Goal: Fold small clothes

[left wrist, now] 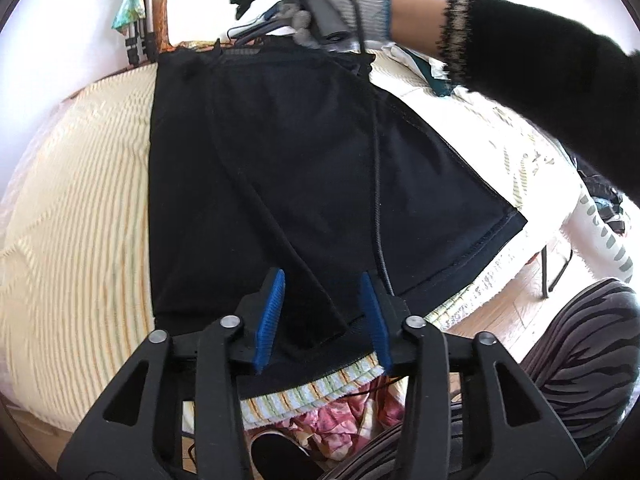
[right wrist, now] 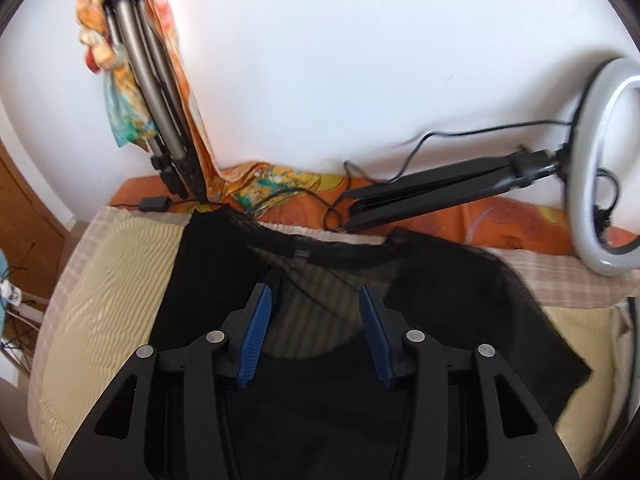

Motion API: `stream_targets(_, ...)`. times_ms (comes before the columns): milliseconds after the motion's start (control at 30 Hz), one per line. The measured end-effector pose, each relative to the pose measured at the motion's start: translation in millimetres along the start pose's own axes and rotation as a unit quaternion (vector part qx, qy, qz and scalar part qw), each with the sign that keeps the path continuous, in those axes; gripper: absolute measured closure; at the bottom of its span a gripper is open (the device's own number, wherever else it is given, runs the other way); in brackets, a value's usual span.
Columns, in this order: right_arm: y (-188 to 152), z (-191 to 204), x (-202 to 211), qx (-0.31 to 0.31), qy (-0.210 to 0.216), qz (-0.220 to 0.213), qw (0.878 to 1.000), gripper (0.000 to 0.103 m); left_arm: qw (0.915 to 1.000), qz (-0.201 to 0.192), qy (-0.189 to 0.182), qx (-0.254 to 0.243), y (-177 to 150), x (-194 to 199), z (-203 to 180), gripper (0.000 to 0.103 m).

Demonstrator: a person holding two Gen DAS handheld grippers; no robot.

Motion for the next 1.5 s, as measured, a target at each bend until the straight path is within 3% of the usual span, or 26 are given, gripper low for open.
stream_targets(67,-4,-6,18,0.003,-0.006,-0.009,1.0,0.057,0.9999,-0.007,0.012,0.003,0,7,-1,0.045)
stream_targets(267,-27,-25,82,-0.001,-0.005,-0.036,0.999,0.056,0.9984,-0.035,0.043,0.01,3,30,-2,0.045)
stream_targets(367,-46,-33,112,-0.002,-0.009,-0.052,0.999,0.05,0.9975,-0.049,0.049,0.014,6,42,-2,0.045)
stream_targets(567,-96,-68,170,-0.018,0.003,-0.07,0.997,0.05,0.9942,-0.075,0.076,0.009,12,64,-7,0.045)
stream_targets(800,-149,-106,209,-0.046,-0.002,-0.081,0.996,0.05,0.9851,-0.118,0.121,0.03,33,83,0,0.045)
stream_targets(967,-181,-126,218,-0.066,0.003,-0.074,0.995,0.05,0.9812,-0.146,0.118,0.046,54,90,-1,0.045)
stream_targets(1133,-206,-141,219,-0.073,0.012,-0.062,0.995,0.05,0.9894,-0.127,0.069,0.008,74,73,-28,0.045)
stream_targets(1267,-221,-151,216,-0.071,0.019,-0.054,0.996,0.05,0.9938,-0.09,0.026,-0.06,88,44,-67,0.045)
stream_targets(1400,-230,-164,208,-0.077,0.029,-0.048,0.995,0.05,0.9874,-0.035,0.019,-0.153,105,23,-108,0.045)
stream_targets(1500,-233,-172,201,-0.08,0.037,-0.045,0.995,0.05,0.9848,0.0,0.021,-0.172,118,11,-128,0.045)
Point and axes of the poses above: each gripper's, at about its wrist camera, not at the fingertips, and x roughly against the way its jaws point, z to its left, y to its top, the point moved 10 cm from there along -x, roughly the way its jaws point, and after that the axes turned 12 degrees about z, right-handed, at the moved point
